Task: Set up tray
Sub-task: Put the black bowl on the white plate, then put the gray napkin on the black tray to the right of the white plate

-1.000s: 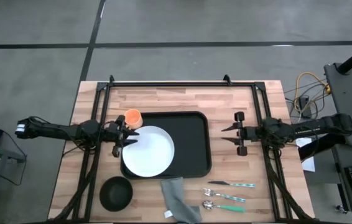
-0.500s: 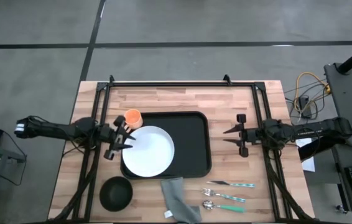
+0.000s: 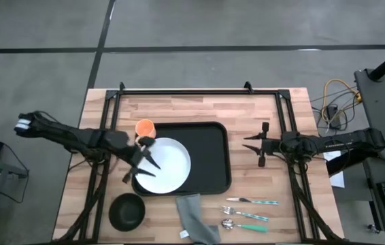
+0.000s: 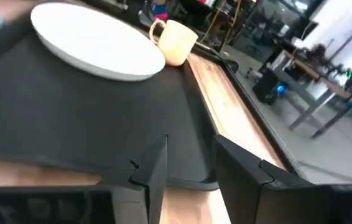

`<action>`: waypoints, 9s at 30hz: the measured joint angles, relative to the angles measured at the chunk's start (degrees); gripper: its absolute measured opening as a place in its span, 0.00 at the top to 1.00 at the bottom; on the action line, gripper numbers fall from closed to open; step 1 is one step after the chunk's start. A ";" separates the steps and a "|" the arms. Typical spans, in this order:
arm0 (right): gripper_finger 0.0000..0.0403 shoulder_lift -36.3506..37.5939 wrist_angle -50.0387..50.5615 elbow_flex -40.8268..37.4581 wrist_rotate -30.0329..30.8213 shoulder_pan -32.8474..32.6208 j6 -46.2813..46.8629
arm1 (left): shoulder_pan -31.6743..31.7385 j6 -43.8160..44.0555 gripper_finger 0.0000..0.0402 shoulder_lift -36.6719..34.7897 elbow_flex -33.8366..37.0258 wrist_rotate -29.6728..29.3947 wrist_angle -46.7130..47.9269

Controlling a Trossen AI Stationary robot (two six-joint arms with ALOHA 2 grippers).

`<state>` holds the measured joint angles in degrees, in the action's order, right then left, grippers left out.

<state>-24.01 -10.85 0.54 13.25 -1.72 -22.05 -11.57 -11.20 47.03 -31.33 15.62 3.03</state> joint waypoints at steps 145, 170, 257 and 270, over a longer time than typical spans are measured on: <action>0.79 -0.07 3.33 0.04 -4.27 -0.24 -12.52 | 11.71 21.35 0.99 34.38 -28.79 -17.25 52.46; 0.79 -0.09 3.34 0.04 -4.26 -0.26 -12.52 | 12.06 19.65 0.77 34.35 -28.79 -17.28 51.82; 0.79 -0.08 3.34 0.04 -4.26 -0.24 -12.52 | -28.99 19.42 0.75 -27.67 17.74 -2.64 -9.92; 0.79 -0.08 3.34 0.04 -4.27 -0.25 -12.51 | -28.99 16.15 0.75 -37.88 21.38 -2.64 -9.87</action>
<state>-24.09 -7.51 0.58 8.98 -1.97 -34.56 -40.56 4.94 9.15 -9.95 12.98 -6.85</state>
